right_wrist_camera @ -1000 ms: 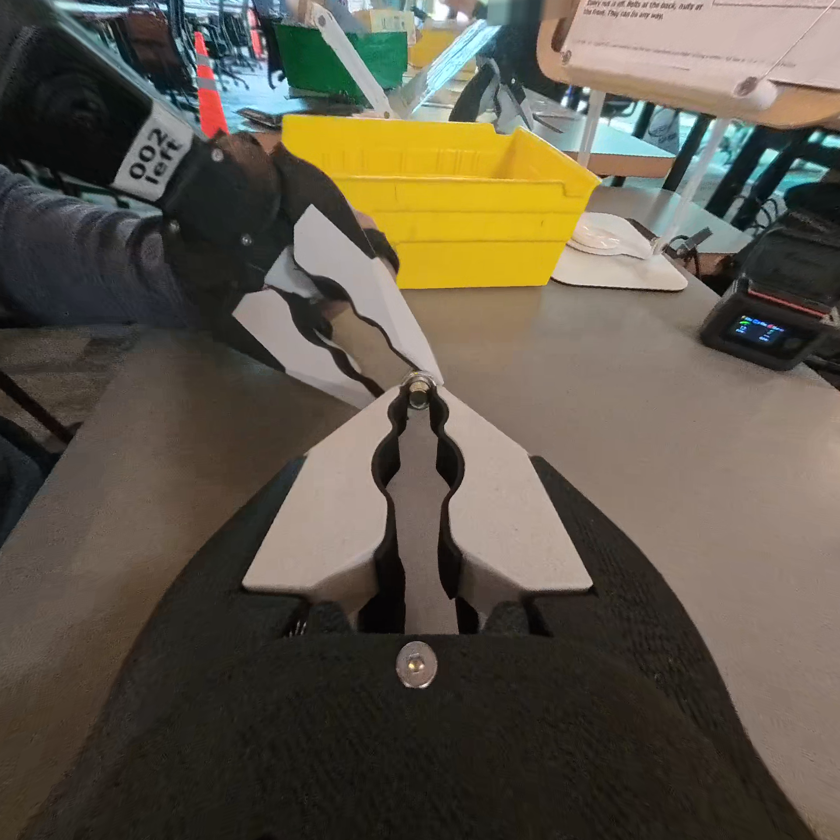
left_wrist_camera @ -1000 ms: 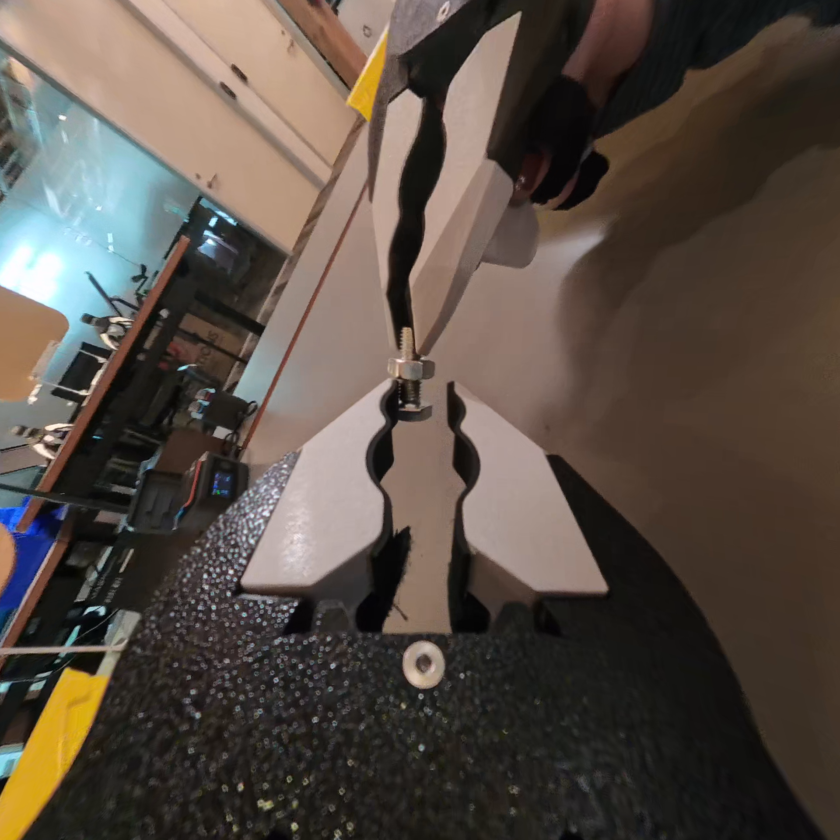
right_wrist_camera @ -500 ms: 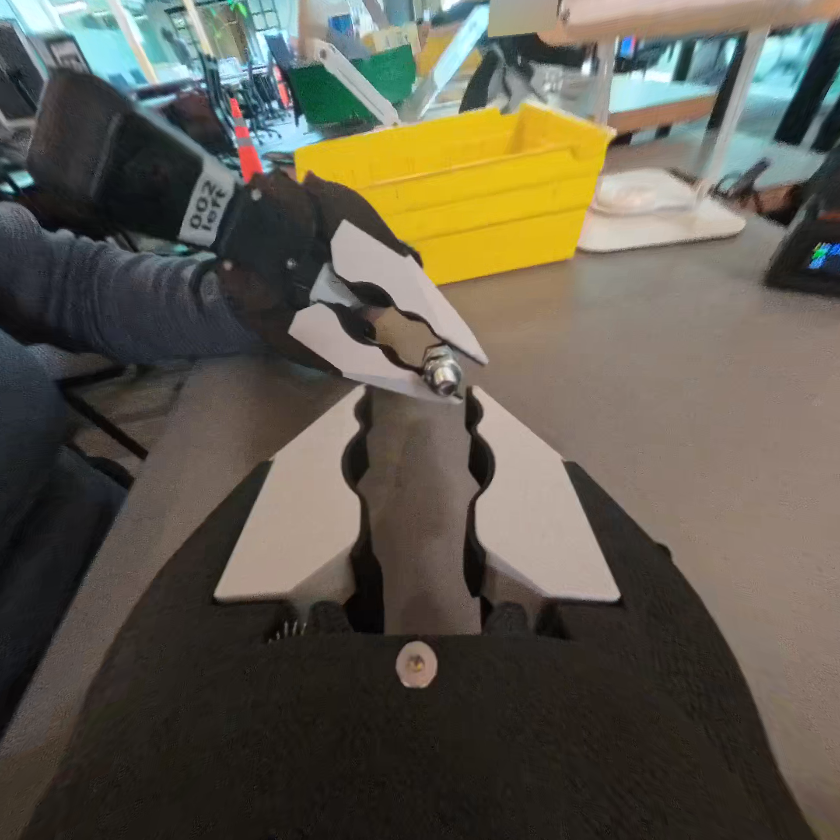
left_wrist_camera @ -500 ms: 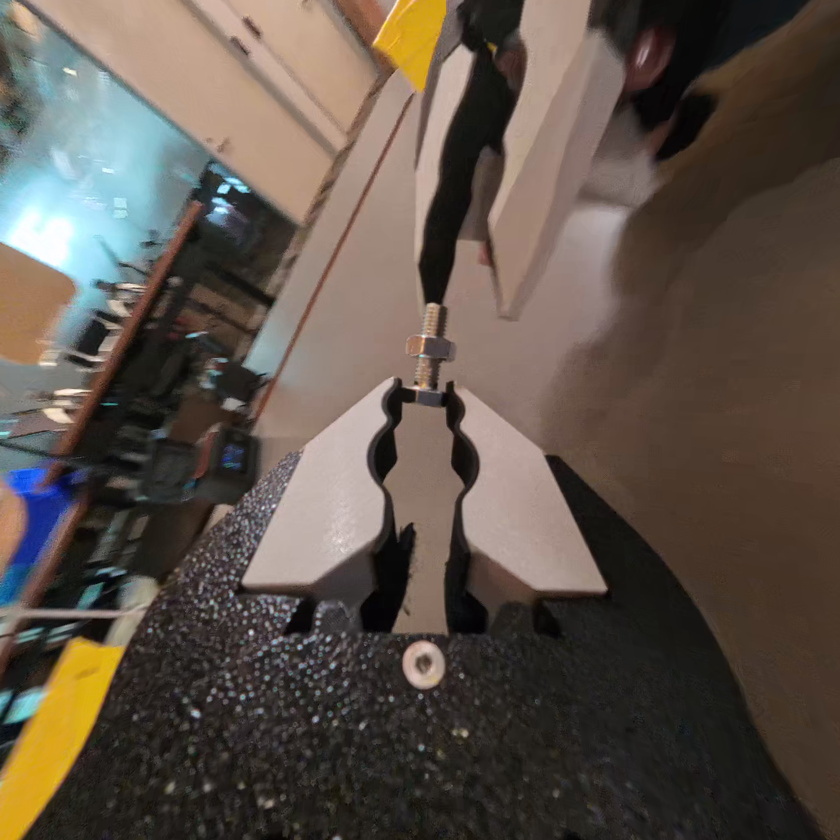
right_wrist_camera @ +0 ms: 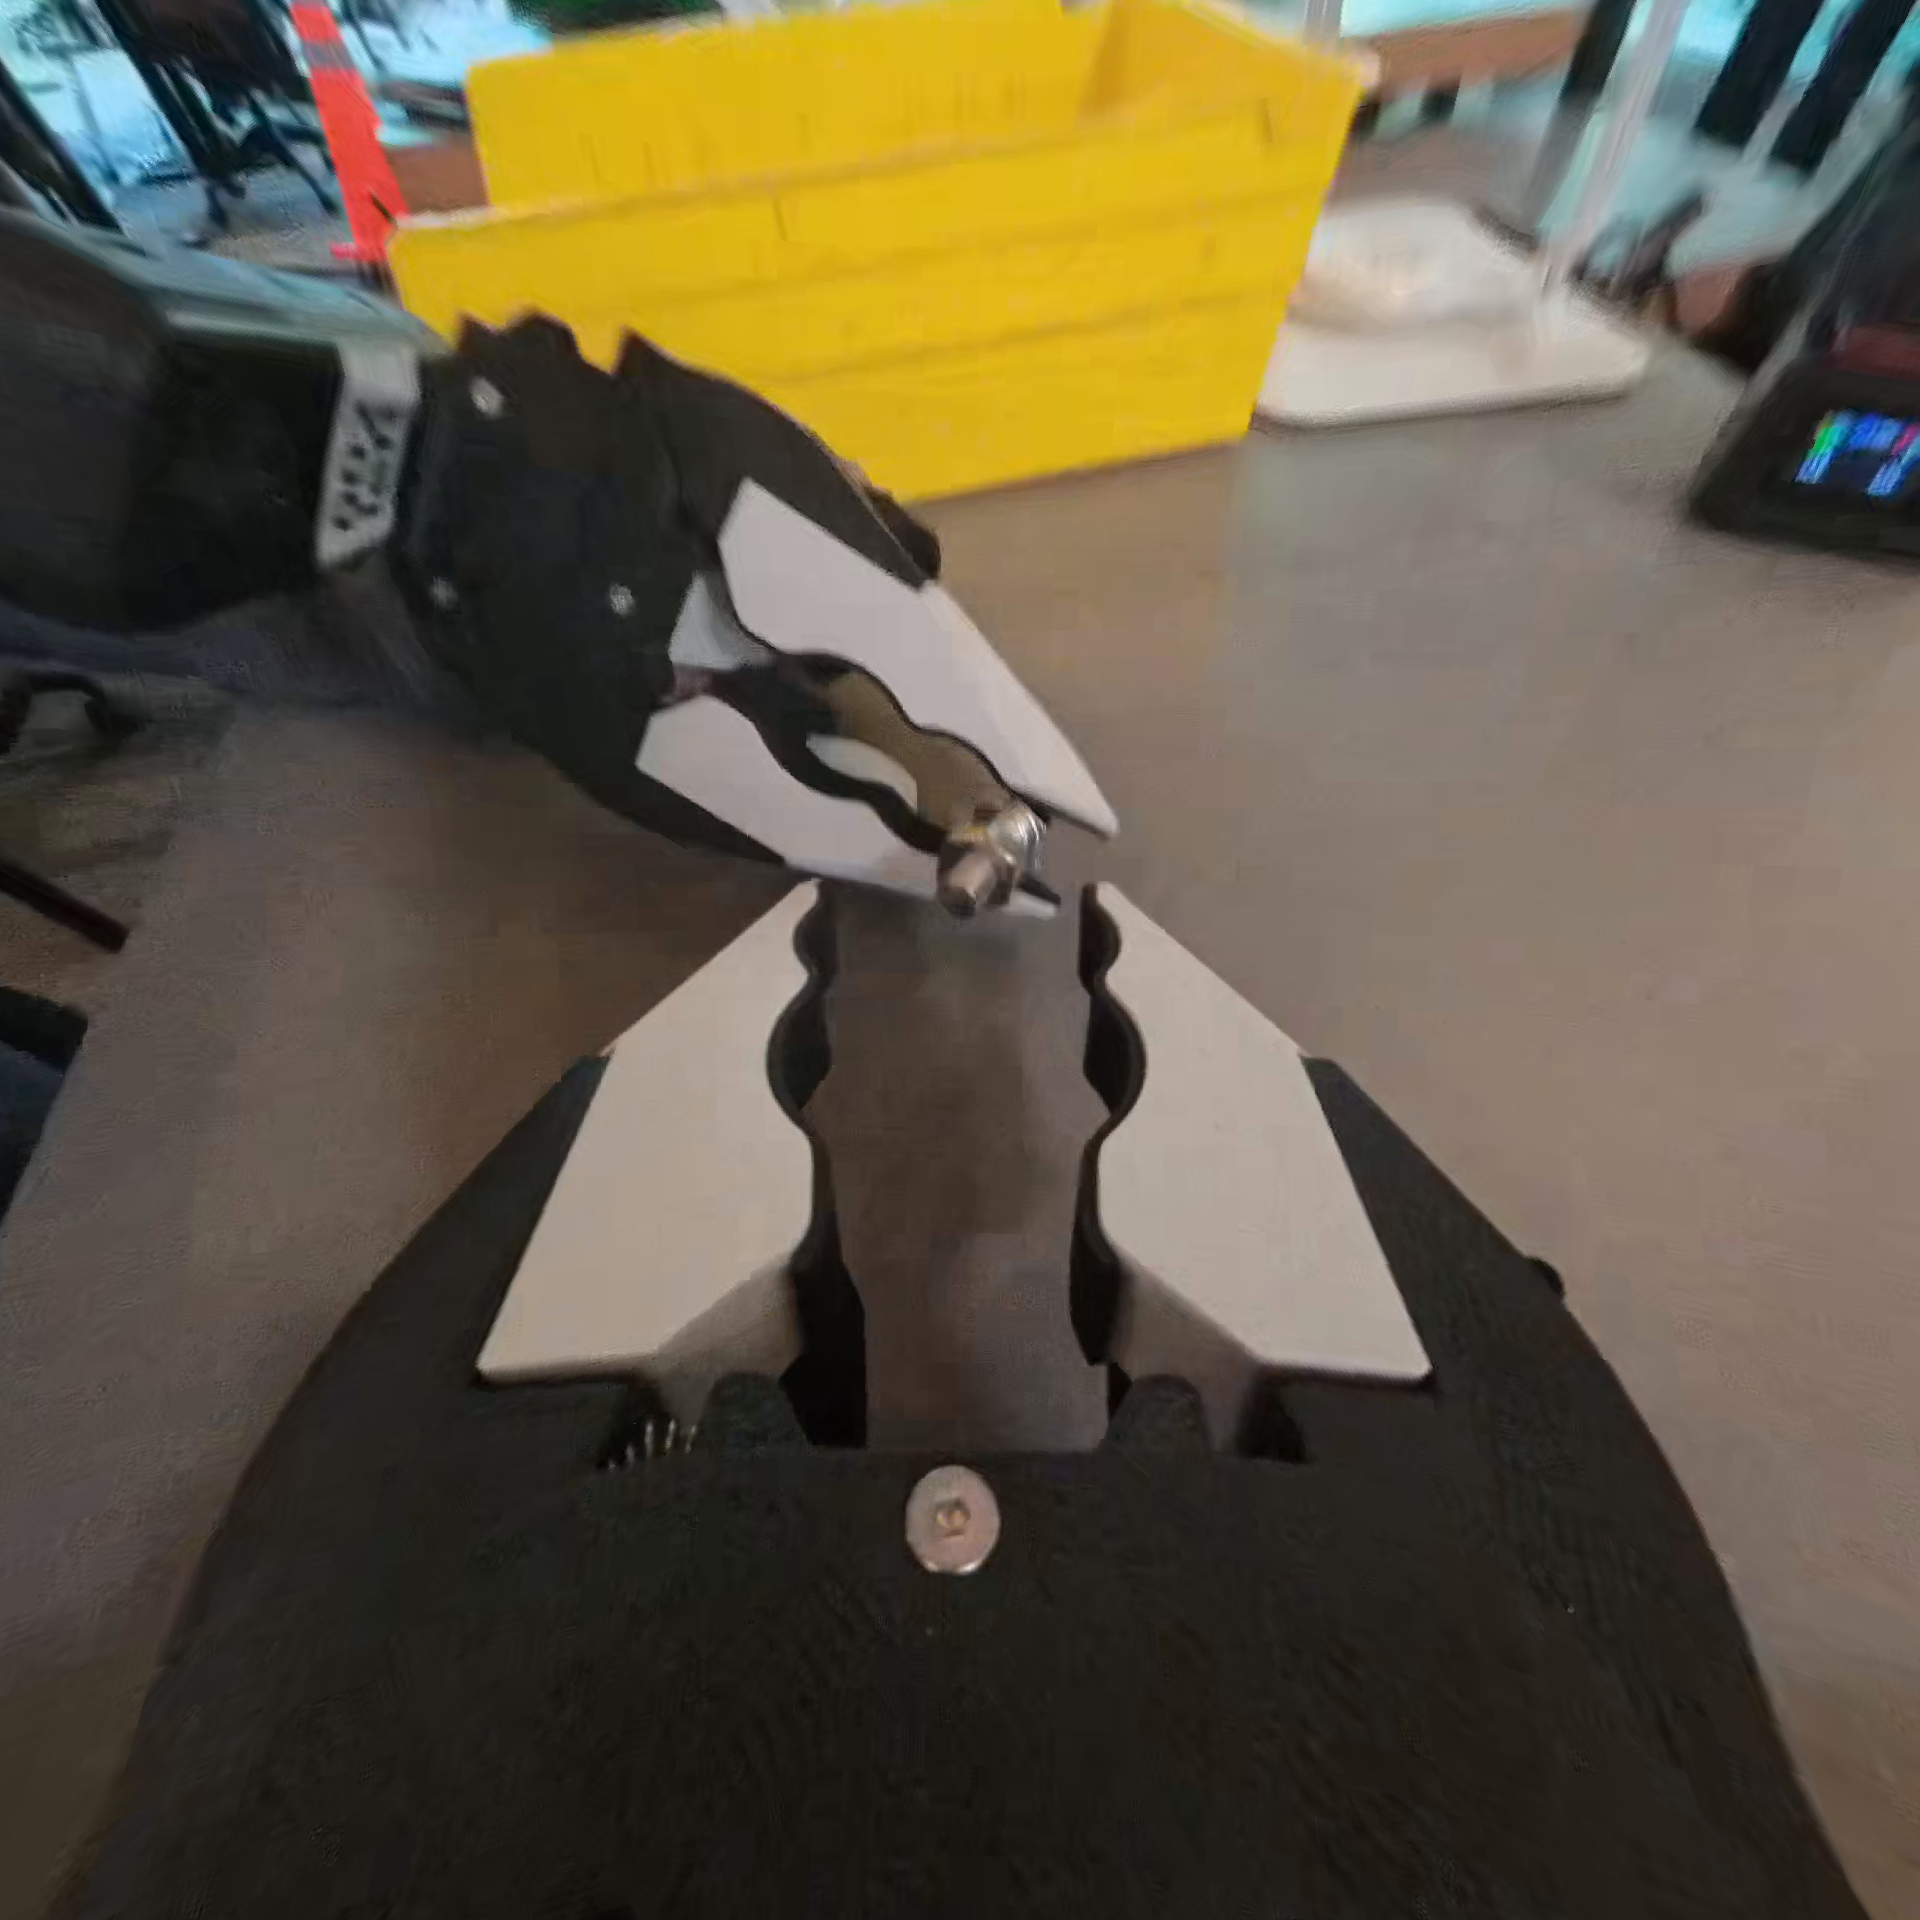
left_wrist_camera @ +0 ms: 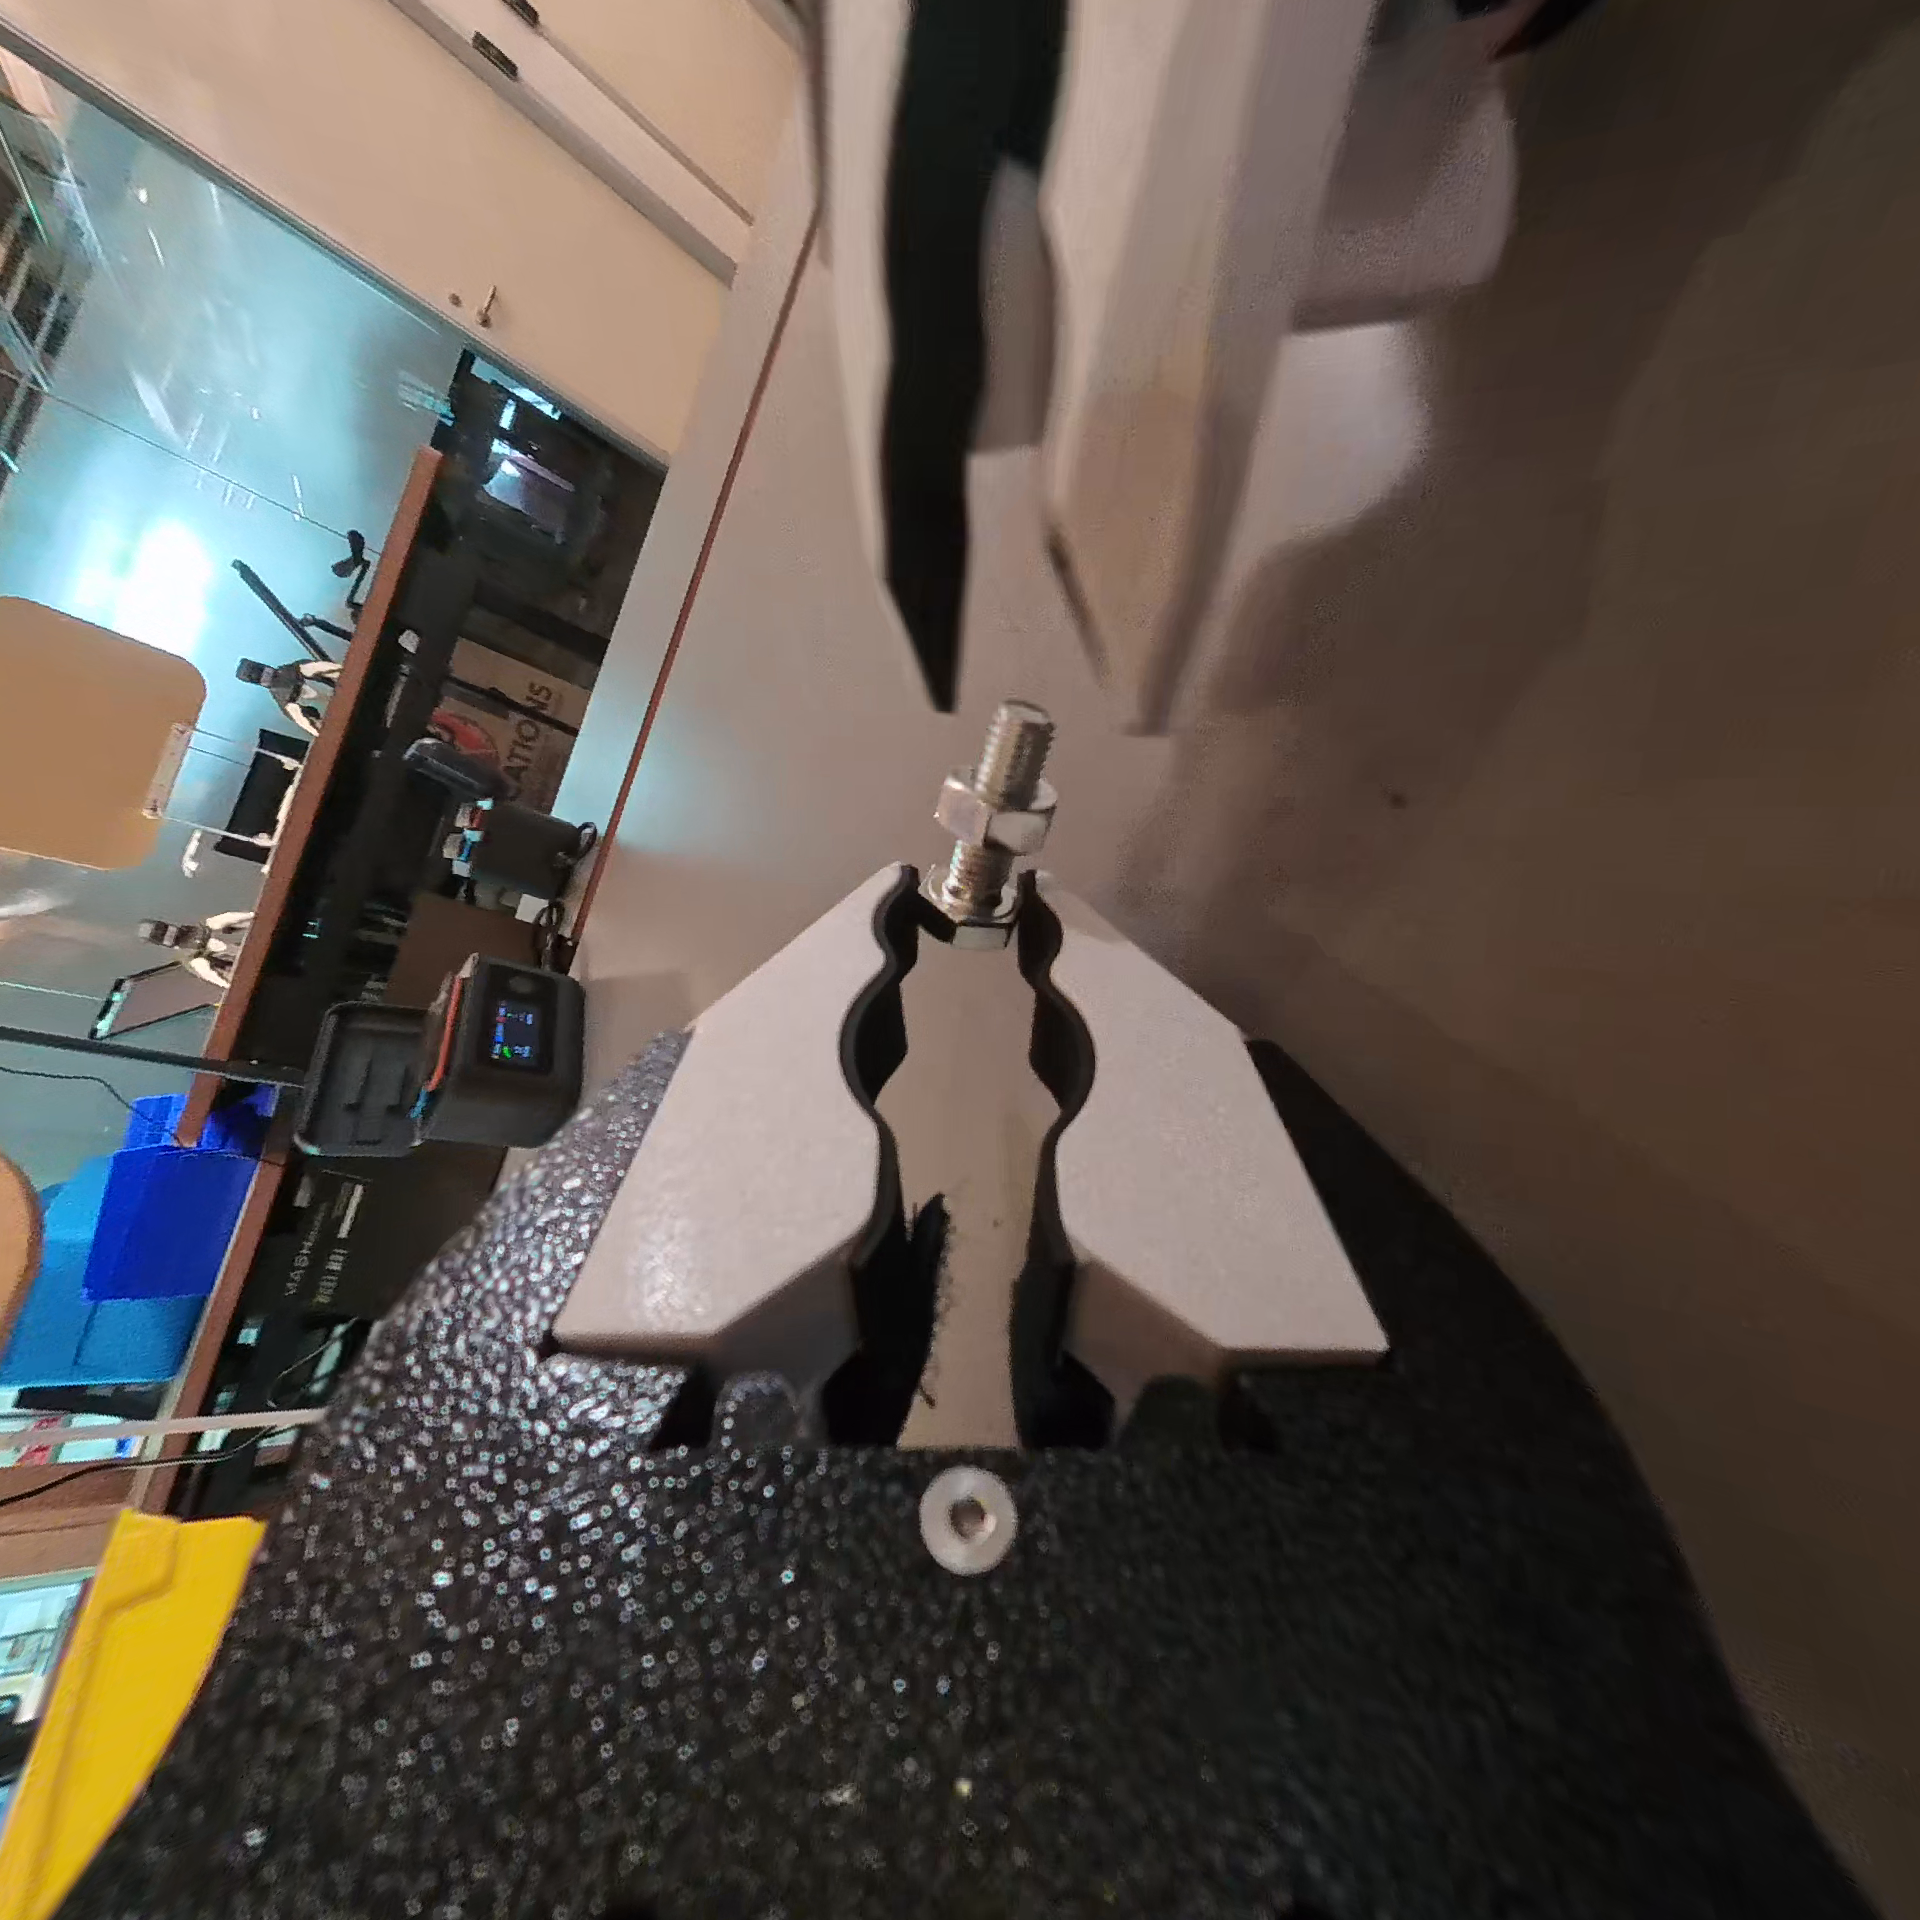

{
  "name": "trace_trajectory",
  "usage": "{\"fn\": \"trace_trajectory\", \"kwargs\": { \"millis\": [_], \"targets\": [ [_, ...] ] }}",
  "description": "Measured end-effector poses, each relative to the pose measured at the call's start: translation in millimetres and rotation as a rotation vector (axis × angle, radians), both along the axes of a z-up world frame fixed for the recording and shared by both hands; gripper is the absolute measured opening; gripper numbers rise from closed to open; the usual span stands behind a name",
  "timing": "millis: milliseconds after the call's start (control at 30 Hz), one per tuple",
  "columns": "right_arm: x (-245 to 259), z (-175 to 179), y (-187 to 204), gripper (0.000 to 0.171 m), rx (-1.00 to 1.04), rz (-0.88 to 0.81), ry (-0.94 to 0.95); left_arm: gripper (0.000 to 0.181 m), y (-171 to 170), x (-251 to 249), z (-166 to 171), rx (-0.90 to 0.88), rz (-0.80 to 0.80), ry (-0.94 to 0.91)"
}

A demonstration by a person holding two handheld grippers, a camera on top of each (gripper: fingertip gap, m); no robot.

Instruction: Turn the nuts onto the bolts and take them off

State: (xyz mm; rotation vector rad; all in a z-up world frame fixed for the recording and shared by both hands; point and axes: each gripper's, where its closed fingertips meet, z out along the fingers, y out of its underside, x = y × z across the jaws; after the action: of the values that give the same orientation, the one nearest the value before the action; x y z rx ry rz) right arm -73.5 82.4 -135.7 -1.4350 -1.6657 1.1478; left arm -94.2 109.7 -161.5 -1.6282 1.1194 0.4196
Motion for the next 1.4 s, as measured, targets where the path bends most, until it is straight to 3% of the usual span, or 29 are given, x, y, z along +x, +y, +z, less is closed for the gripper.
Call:
{"fn": "trace_trajectory", "kwargs": {
  "millis": [100,267,400,533,600,667,800,1000,1200,1400],
  "targets": [
    [1,-24,-4,0.058,-0.094,0.007,-0.150,0.017,1,-1,0,-0.023,0.002,-0.045],
    [-14,1,-19,0.049,0.114,0.045,0.012,0.017,1,0,-3,-0.023,0.012,0.001],
    [-7,-13,-2,0.049,0.194,-0.048,-0.127,0.017,1,0,-5,-0.020,0.023,0.048],
    [-14,-18,-12,0.048,0.261,-0.004,-0.140,0.017,2,-1,-7,-0.045,0.039,0.064],
    [-22,-5,-13,0.033,0.421,0.000,-0.038,0.017,3,-1,-8,-0.059,0.044,0.068],
    [-21,-3,0,0.027,0.498,-0.073,-0.060,0.016,3,-2,-9,-0.075,0.049,0.065],
    [-8,-28,16,0.027,0.395,-0.121,-0.235,0.016,4,-3,-10,-0.122,0.064,0.024],
    [-17,-20,14,0.015,0.416,-0.121,-0.167,0.017,5,-4,-6,-0.108,0.066,-0.031],
    [4,-13,-4,0.012,0.252,0.088,-0.036,0.018,-16,22,-4,-0.270,-0.090,-0.282],
    [14,-11,-15,0.010,0.212,0.211,0.021,0.027,-25,36,-3,-0.333,-0.145,-0.347]
  ]
}}
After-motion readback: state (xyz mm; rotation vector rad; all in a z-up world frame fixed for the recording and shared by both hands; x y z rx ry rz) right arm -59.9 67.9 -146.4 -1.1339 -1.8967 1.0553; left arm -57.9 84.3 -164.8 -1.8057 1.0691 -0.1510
